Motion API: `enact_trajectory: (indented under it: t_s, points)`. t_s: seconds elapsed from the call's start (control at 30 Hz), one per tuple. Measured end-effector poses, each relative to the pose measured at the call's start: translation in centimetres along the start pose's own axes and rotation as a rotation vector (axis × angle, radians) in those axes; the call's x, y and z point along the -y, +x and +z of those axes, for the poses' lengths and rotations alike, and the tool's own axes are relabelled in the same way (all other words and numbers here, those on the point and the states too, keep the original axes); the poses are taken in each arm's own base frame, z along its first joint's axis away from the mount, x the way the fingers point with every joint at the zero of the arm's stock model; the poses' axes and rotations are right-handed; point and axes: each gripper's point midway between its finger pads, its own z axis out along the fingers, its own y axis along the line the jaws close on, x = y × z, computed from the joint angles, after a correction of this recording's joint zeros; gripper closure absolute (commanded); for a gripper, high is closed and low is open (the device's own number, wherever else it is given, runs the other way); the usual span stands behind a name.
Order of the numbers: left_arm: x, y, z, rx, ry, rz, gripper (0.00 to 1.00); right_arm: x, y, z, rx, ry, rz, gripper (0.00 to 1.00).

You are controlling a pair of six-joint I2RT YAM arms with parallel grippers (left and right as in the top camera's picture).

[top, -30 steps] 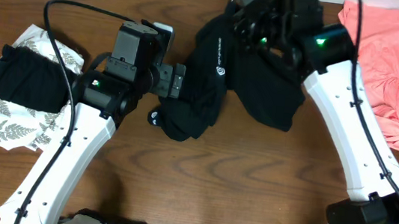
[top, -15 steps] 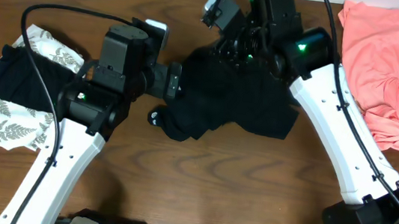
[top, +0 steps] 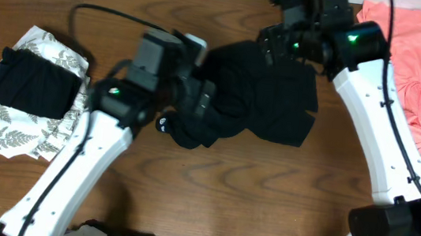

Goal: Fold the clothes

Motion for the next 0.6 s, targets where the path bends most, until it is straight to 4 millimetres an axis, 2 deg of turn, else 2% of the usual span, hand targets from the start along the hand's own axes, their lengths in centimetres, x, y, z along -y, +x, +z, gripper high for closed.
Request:
enact_trajectory:
  t_s: [0.1, 0.27, 0.37, 0.6]
  points:
    - [2.5, 1.7, 2.8, -0.089, 0.054, 0.063, 0.07, 1.8, 0.3, 0.0, -0.013, 0.030, 0.085, 0.31]
    - [5.5, 4.6, 6.0, -0.209, 0.096, 0.154, 0.07, 3.3, 0.8, -0.2, -0.028, 0.053, 0.150, 0.31]
    - [5.7, 5.4, 7.0, -0.241, 0.072, 0.187, 0.07, 3.5, 1.2, -0.2, -0.042, 0.057, 0.168, 0.31]
    - [4.3, 6.6, 8.4, -0.295, 0.024, 0.317, 0.07, 3.5, 1.2, -0.2, -0.042, 0.057, 0.176, 0.32]
